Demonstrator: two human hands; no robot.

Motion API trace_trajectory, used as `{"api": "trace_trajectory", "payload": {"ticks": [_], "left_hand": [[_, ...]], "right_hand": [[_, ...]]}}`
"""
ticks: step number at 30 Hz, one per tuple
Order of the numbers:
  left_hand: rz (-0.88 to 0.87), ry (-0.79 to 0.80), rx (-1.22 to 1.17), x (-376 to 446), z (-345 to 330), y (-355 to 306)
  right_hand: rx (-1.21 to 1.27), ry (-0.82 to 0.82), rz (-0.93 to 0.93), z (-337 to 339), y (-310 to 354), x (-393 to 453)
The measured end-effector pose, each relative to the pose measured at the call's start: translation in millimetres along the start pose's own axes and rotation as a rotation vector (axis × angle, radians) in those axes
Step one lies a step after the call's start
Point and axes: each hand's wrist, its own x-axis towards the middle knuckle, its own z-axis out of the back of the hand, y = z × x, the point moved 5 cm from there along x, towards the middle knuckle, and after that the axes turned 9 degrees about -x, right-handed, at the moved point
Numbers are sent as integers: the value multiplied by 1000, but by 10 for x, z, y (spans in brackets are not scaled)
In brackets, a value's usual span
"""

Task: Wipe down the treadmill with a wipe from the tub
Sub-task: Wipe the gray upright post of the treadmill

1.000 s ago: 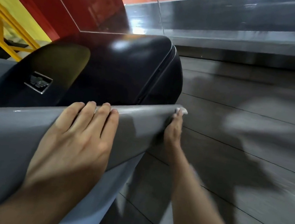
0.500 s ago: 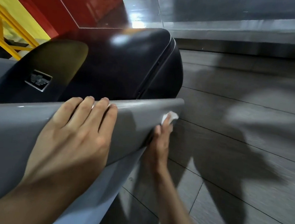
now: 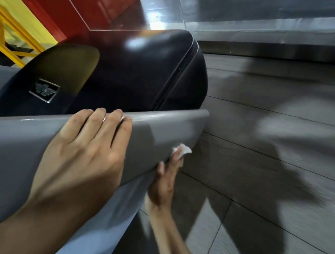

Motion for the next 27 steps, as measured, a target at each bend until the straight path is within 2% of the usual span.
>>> {"api": "trace_trajectory", "payload": {"ticks": [2, 5, 7, 8, 10, 11, 12, 13, 14, 16, 18, 19, 20, 21, 25, 27], "left_hand": [[2, 6, -2, 0, 4, 0], [-3, 33, -4, -22, 11, 14], [-19, 54, 1, -46, 25, 23], [-29, 67, 9, -61, 50, 23], [-48, 90, 10, -121, 127, 23], [-56, 97, 8, -173, 184, 32], [-64, 100, 13, -236, 256, 49], [-75, 104, 27, -306, 329, 71], [-87, 107, 43, -388, 408, 95], [-89, 111, 68, -574, 574, 164], [-95, 125, 78, -768, 744, 192], [-94, 127, 83, -858, 821, 210], [-90, 126, 93, -946, 887, 231], [-89, 124, 102, -1019, 939, 248], [-79, 139, 117, -1192, 1080, 272], [-73, 152, 124, -1227, 1162, 302]], "right_hand": [[7, 0, 72, 20, 76, -1], [34, -67, -47, 144, 152, 507], [-31, -72, 4, 94, 522, 466], [-62, -49, 93, 5, 782, 262], [-138, 36, 412, -141, 1242, -298], [-188, 90, 557, -204, 1317, -531], [-250, 102, 628, -216, 1283, -583], [-279, 68, 593, -167, 1165, -448], [-278, 18, 478, -95, 1000, -228], [-184, -44, 176, 78, 624, 270], [-192, -40, -98, 243, 356, 565], [-215, -36, -161, 281, 347, 560], [-217, -31, -145, 269, 460, 446], [-200, -22, -51, 227, 661, 247], [-177, 125, 555, -2, 1517, -847], [-177, 82, 673, 44, 1637, -887]]}}
